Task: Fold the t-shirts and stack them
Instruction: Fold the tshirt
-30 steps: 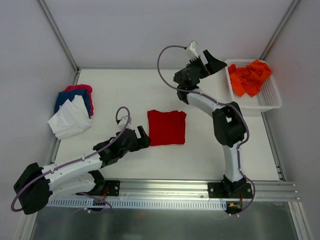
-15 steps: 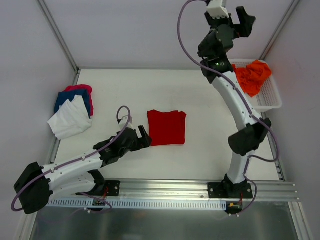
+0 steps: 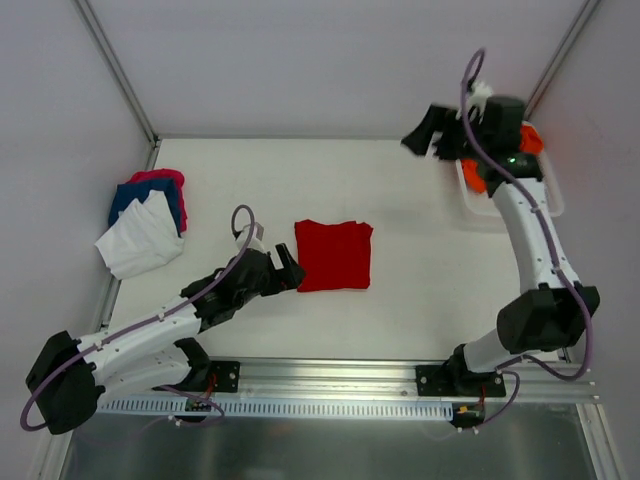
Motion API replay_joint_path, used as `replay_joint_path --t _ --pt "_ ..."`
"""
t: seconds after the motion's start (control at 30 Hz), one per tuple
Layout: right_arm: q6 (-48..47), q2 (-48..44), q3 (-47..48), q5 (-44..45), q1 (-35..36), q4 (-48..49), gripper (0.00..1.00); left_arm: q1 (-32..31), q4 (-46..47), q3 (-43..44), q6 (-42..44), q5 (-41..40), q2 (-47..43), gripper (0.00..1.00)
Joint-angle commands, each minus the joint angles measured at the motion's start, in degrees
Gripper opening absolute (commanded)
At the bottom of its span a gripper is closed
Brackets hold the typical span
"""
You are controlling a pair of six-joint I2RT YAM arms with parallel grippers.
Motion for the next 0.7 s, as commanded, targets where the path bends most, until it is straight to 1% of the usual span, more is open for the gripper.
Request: replay_joint_path --t 0.0,0.03,0.07,0.1,0.17,0.2,0.23,0.3,0.33,0.37,0.43,0.47,0.57,0.6,0.67 --pt "16.85 -2.45 -26.88 -12.9 -0.29 -0.45 1.0 3.04 1.9 -2.66 3.76 5.07 -3.32 0.9" --pt "17.64 -5.18 -38.16 -13.07 -0.2 7.5 0.99 4.1 3.21 -3.28 4.29 6.57 -3.84 0.9" --pt "18.78 -8.08 -43.23 -12.63 -0.02 11.15 0.99 4.37 3.48 -4.24 4.91 6.58 -4.98 0.9" --pt "19.57 -14.46 -47.81 -10.1 1.02 16.93 1.0 4.63 3.48 -4.69 6.04 6.23 -5.34 0.9" --pt "19.24 -20.3 -57.03 -5.88 2.96 17.96 0.99 5.77 5.94 -5.57 7.28 5.88 -6.22 0.9" --pt "18.54 -22.94 -59.17 -2.55 5.58 17.26 0.99 6.38 6.99 -6.18 8.59 6.49 -5.96 0.9" --pt "18.35 -27.92 -61.45 -1.56 6.47 16.73 1.0 7.87 9.18 -6.27 8.95 8.41 -5.61 0.9" --pt "18.97 -32.09 -67.33 -0.33 7.8 16.2 0.99 9.72 12.08 -6.88 9.92 11.31 -2.81 0.9" --pt "18.88 -35.59 -68.76 0.55 7.8 15.41 0.99 10.6 16.1 -7.24 10.18 13.24 -1.66 0.9" --pt "18.01 -37.27 -70.95 2.64 7.71 14.45 0.99 12.09 18.58 -8.28 10.19 16.66 0.96 0.89" --pt "17.82 -40.44 -72.8 3.98 7.8 11.89 0.99 13.5 24.46 -9.87 9.92 20.98 3.43 0.89" --pt "18.0 -43.59 -73.94 4.07 7.71 11.8 1.0 14.03 29.36 -11.18 9.75 23.43 5.79 0.89" --pt "19.4 -47.99 -78.08 4.95 7.8 11.54 0.99 17.37 37.38 -14.69 8.17 28.19 10.71 0.89" --pt "20.1 -48.71 -80.44 5.3 7.71 11.97 1.0 18.94 45.07 -15.67 6.6 31.68 12.22 0.89" --pt "21.33 -49.85 -82.91 4.69 7.71 13.37 0.99 20.1 50.48 -17.25 4.84 33.47 16.77 0.89"
